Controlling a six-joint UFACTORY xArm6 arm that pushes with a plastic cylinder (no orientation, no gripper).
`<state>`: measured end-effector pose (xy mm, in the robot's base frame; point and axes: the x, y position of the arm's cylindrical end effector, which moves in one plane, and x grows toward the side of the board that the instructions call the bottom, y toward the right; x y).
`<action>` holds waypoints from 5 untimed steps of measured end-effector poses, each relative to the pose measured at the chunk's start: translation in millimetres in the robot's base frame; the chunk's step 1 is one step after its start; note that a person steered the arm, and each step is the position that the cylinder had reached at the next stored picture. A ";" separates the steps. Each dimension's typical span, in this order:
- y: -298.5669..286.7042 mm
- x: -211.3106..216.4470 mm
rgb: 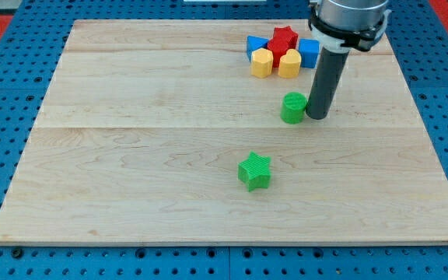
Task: Push the green circle into the group of the blocks
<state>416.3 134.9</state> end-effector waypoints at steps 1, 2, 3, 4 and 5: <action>-5.6 37.3; -46.6 11.8; -56.6 -19.9; -56.6 -40.0; -50.3 -44.8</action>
<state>371.5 84.5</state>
